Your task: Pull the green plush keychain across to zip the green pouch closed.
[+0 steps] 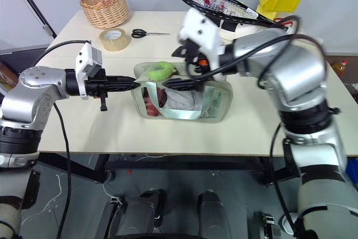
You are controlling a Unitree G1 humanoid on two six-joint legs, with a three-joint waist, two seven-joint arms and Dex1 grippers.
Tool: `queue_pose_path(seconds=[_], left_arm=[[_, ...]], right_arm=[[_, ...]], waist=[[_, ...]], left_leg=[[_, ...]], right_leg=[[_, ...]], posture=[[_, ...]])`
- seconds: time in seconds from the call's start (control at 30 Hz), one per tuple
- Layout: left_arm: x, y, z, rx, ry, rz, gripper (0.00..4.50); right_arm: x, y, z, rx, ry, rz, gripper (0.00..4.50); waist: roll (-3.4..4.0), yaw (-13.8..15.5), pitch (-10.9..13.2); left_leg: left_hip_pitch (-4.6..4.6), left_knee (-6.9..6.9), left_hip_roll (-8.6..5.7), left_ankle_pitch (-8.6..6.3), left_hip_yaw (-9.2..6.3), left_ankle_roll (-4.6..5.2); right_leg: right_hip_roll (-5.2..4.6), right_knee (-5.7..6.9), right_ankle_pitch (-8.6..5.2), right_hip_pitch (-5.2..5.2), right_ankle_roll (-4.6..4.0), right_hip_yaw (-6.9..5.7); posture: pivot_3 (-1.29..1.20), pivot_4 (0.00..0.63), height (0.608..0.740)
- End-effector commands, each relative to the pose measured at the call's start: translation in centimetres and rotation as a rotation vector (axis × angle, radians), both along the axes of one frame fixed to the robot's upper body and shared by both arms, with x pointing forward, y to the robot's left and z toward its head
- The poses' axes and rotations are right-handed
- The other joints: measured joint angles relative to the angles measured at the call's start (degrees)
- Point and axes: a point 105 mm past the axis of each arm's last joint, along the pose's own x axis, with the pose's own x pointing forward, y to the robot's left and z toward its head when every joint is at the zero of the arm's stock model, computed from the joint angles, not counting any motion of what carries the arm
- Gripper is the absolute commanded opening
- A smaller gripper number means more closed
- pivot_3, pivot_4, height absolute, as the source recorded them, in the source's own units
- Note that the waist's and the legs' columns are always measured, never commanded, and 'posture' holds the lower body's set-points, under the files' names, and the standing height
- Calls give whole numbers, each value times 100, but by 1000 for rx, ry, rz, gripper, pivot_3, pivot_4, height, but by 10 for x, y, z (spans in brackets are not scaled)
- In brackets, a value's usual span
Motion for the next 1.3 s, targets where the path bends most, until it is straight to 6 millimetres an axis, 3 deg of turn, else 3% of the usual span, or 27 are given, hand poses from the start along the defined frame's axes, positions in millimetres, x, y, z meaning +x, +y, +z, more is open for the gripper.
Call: queue_pose_path(seconds=[0.03,0.1,0.3,0.4,0.5,0.57,0.7,0.87,0.97,1.13,1.3], left_arm=[[-3,-3,4,10,-19,-13,0],[-4,-2,5,10,-18,-10,0],[-3,0,4,7,-21,4,0],[-3,0,3,2,-17,12,0],[-2,1,3,-5,-12,27,0],[-1,3,3,-6,-12,36,0],[1,9,4,-26,-3,78,0],[-2,11,3,-28,8,94,0],[-5,12,2,-27,18,93,0],[-5,12,5,-45,24,110,0],[-5,10,8,-62,28,118,0]], right_arm=[[11,11,12,-20,-111,-20,3892],[12,14,15,-12,-110,-10,3124],[7,6,22,37,-63,-7,17],[6,-5,30,91,-29,-43,17],[11,-34,34,85,-45,-132,17],[20,-69,35,61,-78,-261,17],[28,-167,20,-111,-132,-571,17],[25,-225,0,-247,-147,-757,17],[20,-228,-27,-325,-108,-743,17],[12,-191,-79,-332,-12,-618,17],[3,-154,-113,-293,50,-530,17]], waist=[[0,1,0],[0,11,0],[0,-8,0],[0,-7,0],[0,14,0],[0,30,0],[-1,61,0],[5,-86,0],[5,-112,1],[4,-128,0],[4,-149,0]], left_leg=[[0,0,-1,0,0,0],[0,0,-2,0,-1,0],[1,0,-3,0,-2,0],[1,0,-3,0,-3,0],[1,0,-3,0,-4,0],[1,1,-4,0,-3,0],[0,2,-8,0,-1,1],[8,-3,3,-1,16,2],[7,-3,7,-1,14,2],[5,-2,6,-1,11,2],[7,-1,7,-1,7,2]], right_leg=[[0,0,0,1,0,-1],[1,1,0,1,0,-2],[3,4,6,0,11,-3],[3,6,6,0,11,-3],[3,7,6,0,11,-3],[2,5,6,4,10,-4],[-3,-1,5,8,9,-5],[0,3,-2,0,-4,9],[1,7,-2,-3,-4,9],[0,6,-1,0,-2,9],[2,8,-1,1,-1,8]], posture=[[0,150,659],[0,150,659],[0,150,659],[0,150,659],[0,150,659],[0,150,659],[0,150,659],[0,150,659],[0,150,659],[0,150,659],[0,150,659]])
